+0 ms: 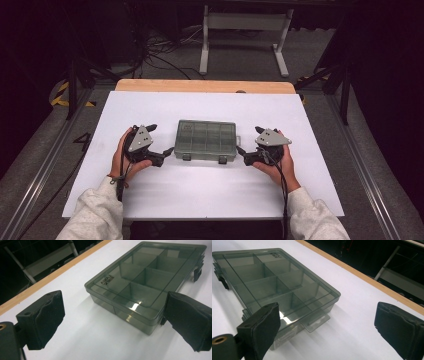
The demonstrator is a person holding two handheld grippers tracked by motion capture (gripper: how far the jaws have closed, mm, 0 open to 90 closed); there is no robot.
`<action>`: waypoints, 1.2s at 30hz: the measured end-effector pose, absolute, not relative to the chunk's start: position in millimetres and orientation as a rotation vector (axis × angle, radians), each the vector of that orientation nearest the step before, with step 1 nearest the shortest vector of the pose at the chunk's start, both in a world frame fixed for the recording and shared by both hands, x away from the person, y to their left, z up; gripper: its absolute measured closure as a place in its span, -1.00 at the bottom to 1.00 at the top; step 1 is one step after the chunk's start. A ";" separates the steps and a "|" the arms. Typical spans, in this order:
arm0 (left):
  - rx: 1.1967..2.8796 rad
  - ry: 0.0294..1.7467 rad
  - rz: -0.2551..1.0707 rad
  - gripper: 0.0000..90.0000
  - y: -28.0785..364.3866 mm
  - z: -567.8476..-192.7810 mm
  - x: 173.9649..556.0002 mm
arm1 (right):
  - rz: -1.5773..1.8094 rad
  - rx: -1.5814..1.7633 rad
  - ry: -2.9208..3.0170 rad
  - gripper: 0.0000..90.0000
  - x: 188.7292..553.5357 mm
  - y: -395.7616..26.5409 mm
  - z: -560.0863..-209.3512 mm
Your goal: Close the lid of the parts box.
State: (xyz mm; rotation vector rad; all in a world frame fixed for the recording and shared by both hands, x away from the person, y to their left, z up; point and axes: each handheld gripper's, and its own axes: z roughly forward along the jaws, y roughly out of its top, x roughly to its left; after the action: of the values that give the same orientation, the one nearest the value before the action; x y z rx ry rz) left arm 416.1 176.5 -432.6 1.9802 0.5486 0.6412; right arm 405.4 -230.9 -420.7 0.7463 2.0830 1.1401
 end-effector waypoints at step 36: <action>1.964 0.574 0.672 -0.88 206.6 -435.9 387.1 | 1.119 0.777 2.015 -0.82 382.2 -270.0 -416.9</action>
State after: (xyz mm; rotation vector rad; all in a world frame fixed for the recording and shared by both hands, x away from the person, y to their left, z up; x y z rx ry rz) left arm 387.1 206.6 -435.9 1.9638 0.5739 0.6716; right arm 382.2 -270.0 -416.9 0.7773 2.0151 1.1194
